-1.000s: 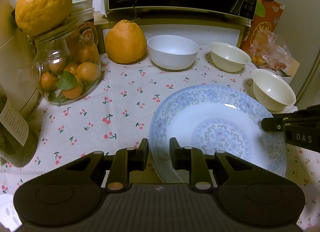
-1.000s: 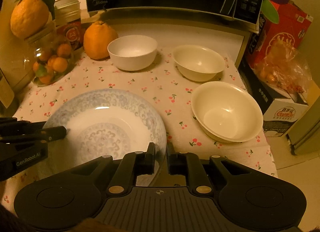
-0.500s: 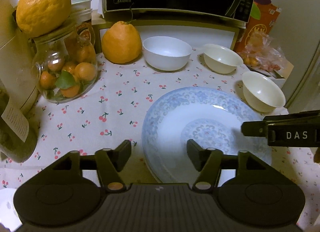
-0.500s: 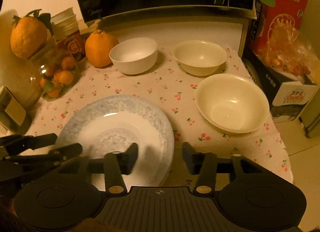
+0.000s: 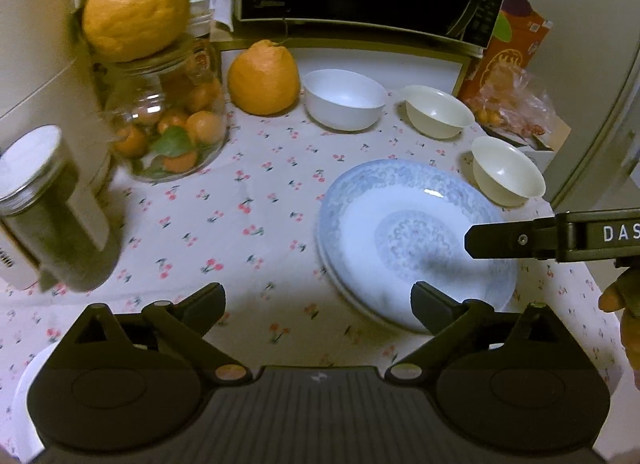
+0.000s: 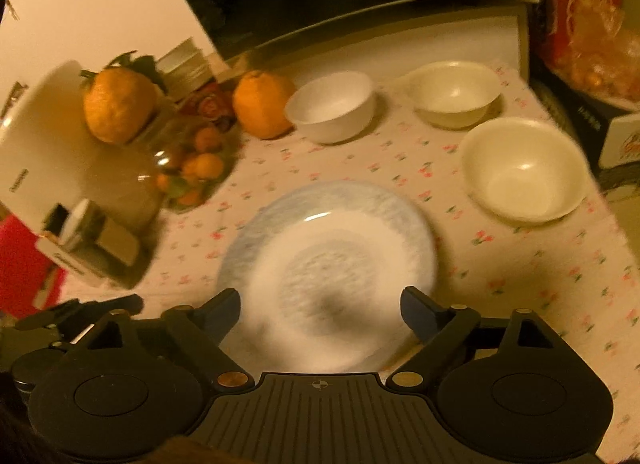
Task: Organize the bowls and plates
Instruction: 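Open both tools to release the large plate on the stack, then move both tools to the plain white plate and close them on its rim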
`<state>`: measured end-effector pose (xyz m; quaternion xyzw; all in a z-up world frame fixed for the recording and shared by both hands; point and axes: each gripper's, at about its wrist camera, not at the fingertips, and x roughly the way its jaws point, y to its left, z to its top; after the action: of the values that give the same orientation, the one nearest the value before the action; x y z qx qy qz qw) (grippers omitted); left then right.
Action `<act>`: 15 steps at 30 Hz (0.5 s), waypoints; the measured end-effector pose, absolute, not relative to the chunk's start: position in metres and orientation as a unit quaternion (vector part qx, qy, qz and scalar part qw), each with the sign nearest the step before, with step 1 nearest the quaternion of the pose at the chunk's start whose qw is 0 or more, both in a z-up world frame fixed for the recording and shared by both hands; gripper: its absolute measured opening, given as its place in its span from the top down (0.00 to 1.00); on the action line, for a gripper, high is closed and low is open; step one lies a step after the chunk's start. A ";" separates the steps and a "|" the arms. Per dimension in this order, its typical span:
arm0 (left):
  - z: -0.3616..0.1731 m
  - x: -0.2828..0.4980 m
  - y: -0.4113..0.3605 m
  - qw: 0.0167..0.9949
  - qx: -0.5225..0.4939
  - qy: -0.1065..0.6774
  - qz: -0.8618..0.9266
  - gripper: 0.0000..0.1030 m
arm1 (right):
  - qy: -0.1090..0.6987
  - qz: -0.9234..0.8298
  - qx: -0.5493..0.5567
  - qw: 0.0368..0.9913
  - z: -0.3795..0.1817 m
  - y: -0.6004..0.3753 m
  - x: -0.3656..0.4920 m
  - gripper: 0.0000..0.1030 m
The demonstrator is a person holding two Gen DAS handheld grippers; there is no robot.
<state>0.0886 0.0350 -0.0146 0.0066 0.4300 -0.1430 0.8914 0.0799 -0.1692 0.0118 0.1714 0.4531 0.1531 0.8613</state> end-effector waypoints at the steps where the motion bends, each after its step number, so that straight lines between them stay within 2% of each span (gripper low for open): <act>1: -0.013 0.086 0.039 0.891 0.007 0.431 -0.142 0.02 | 0.457 0.159 0.179 0.857 0.012 -0.167 0.078 0.12; 15: -0.007 0.061 0.108 0.894 0.009 0.435 -0.111 0.01 | 0.466 0.216 0.223 0.829 0.018 -0.125 0.053 0.07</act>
<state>0.0607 0.1081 -0.0075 0.0085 0.4349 -0.1107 0.8936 0.0533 -0.1251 0.0176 0.2227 0.4658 0.2161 0.8287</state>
